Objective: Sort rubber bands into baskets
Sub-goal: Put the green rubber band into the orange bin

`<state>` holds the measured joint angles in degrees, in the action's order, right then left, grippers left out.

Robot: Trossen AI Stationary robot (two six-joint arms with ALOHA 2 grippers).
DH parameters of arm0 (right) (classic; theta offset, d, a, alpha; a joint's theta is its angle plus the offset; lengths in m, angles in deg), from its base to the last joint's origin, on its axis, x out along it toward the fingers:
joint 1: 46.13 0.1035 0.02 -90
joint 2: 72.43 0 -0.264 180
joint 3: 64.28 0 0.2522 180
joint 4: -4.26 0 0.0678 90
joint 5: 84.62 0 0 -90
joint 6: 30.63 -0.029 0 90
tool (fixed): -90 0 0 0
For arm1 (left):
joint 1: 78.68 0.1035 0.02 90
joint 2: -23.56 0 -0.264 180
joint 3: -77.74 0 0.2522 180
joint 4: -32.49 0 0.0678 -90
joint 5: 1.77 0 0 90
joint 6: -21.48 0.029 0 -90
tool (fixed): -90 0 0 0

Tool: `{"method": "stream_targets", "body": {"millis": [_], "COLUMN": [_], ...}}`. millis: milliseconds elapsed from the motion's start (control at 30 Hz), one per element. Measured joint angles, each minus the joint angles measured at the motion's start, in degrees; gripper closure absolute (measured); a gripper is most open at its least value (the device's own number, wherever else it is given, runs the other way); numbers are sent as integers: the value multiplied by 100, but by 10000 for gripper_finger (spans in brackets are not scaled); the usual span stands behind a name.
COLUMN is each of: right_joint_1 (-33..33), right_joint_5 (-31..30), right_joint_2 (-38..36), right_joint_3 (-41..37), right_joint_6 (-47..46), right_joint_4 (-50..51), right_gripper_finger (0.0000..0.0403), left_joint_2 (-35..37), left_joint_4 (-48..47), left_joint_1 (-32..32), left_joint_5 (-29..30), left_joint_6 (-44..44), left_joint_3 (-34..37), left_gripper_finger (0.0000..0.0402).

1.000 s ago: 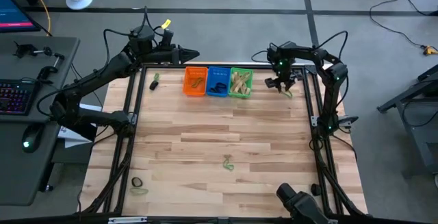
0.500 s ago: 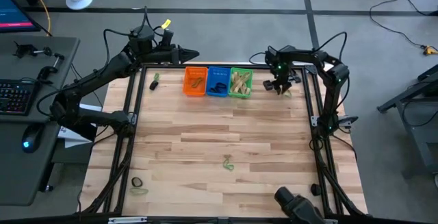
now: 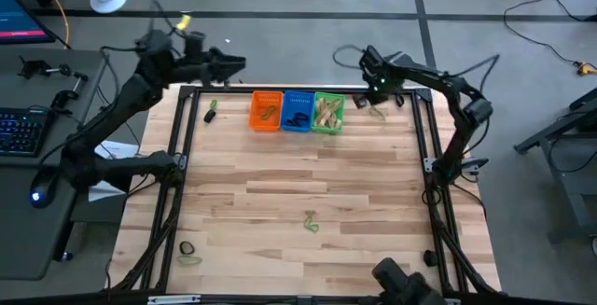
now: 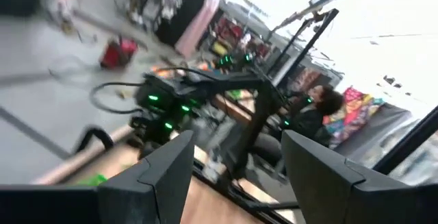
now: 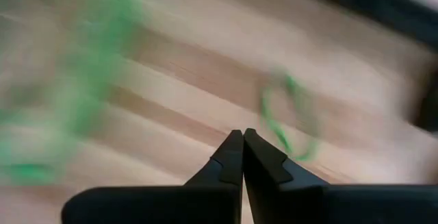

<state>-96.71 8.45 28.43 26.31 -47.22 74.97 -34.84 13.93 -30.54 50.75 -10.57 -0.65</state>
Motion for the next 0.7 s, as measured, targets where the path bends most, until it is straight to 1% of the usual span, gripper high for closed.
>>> {"method": "stream_targets", "body": {"millis": [100,167,233,333,400,467,567,700], "right_joint_1": [267,550,845,1069,1013,842,469,-45], "right_joint_5": [720,833,673,-47,-374,-413,-435,-468], "right_joint_2": [-170,-120,-82,-84,-84,-84,-80,-81], "right_joint_3": [191,295,411,490,490,457,168,-434], "right_joint_6": [-213,-288,-333,-263,-156,-227,-423,-442], "right_joint_4": [-579,-843,-1025,-930,-634,-239,176,102], "right_gripper_finger": [403,403,403,403,403,403,403,397], "left_joint_2": [320,489,604,691,688,663,629,627], "left_joint_4": [-169,-323,-439,-580,-637,-706,-820,-1074], "left_joint_1": [170,246,297,330,330,328,328,325], "left_joint_5": [0,1,12,127,153,154,156,160], "left_joint_6": [392,579,616,514,482,462,429,378], "left_joint_3": [-1,-1,-1,-1,-1,-1,-1,-1], "left_gripper_finger": [188,188,188,188,188,188,188,188]}}
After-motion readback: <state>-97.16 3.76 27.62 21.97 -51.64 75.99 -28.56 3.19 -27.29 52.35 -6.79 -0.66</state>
